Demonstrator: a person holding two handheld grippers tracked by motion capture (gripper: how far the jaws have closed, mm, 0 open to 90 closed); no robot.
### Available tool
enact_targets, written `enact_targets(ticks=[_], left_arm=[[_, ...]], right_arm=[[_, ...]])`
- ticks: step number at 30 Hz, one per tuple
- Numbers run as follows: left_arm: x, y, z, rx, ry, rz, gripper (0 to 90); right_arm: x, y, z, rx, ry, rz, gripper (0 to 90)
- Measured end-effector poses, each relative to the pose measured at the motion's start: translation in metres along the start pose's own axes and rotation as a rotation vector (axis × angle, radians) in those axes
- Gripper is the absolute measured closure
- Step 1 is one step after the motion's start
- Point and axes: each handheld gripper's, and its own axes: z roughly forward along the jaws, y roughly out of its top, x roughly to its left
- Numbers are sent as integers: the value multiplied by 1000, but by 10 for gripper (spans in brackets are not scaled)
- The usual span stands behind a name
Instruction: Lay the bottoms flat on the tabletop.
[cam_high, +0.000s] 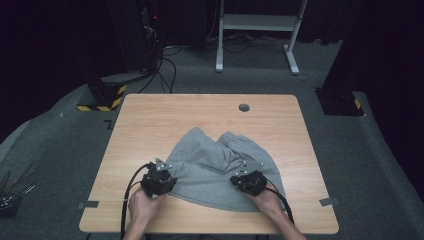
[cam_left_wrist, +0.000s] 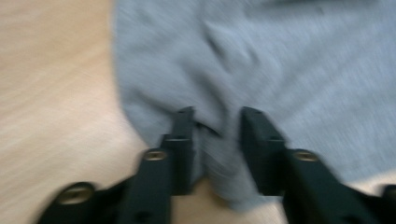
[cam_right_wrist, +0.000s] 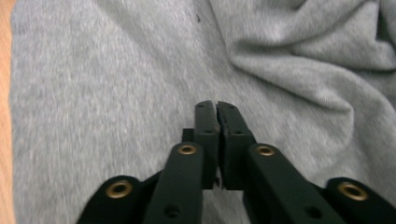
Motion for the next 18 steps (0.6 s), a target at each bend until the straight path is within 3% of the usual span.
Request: enact_targets(ticks=[3, 6, 9, 11, 16, 18], left_arm=[[10, 5, 5, -8, 19, -33, 516], [20, 6, 13, 3, 48, -64, 512], [29, 2, 15, -11, 49, -110, 517], [30, 0, 18, 13, 41, -101, 522], [26, 1, 27, 68, 8, -66, 716], [26, -1, 24, 86, 17, -39, 816]], right_arm=[[1, 4, 2, -26, -4, 22, 768], [1, 6, 6, -8, -16, 12, 760], [-2, 3, 6, -10, -4, 30, 770], [-4, 2, 5, -10, -4, 28, 787], [-4, 3, 6, -5, -10, 12, 800], [-5, 3, 6, -5, -8, 10, 802]])
